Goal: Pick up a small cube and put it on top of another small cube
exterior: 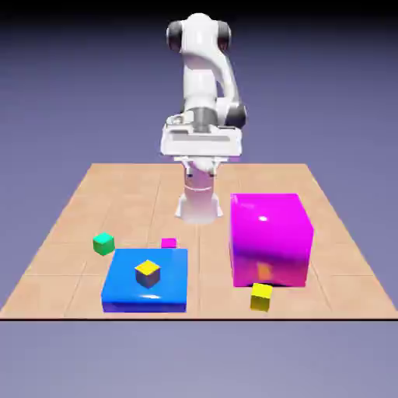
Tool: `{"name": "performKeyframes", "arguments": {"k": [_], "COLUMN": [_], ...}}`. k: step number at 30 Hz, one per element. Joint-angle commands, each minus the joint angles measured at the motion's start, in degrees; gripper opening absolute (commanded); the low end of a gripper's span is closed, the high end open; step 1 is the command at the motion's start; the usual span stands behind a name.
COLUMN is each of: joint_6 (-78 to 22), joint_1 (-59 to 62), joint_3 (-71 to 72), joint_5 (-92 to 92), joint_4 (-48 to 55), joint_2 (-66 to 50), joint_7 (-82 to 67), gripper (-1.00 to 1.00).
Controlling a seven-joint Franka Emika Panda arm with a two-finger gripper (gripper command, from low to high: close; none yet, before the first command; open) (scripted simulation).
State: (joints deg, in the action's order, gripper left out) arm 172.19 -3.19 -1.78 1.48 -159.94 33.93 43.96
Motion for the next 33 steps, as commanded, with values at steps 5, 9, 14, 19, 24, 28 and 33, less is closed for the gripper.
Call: {"name": "performKeyframes", "arguments": {"k": [5,9,14,19,24,28,33], "joint_6": [-7.56,-13.6,-21.15,-28.7,-36.26,-42.3,-49.85], "joint_1": [-10.39,-18.69,-29.07,-39.46,-49.84,-58.14,-68.53], "joint_3": [-7.4,-13.31,-20.7,-28.1,-35.49,-41.4,-48.8], "joint_5": [6.13,11.04,17.17,23.3,29.43,34.34,40.47], "joint_4": [4.41,7.93,12.34,16.74,21.15,24.67,29.08], "joint_2": [5.28,9.5,14.78,20.05,25.33,29.55,34.83], "joint_7": [6.21,11.18,17.39,23.6,29.82,34.78,41.0], "gripper": [0.0,0.0,0.0,0.0,0.0,0.0,0.0]}}
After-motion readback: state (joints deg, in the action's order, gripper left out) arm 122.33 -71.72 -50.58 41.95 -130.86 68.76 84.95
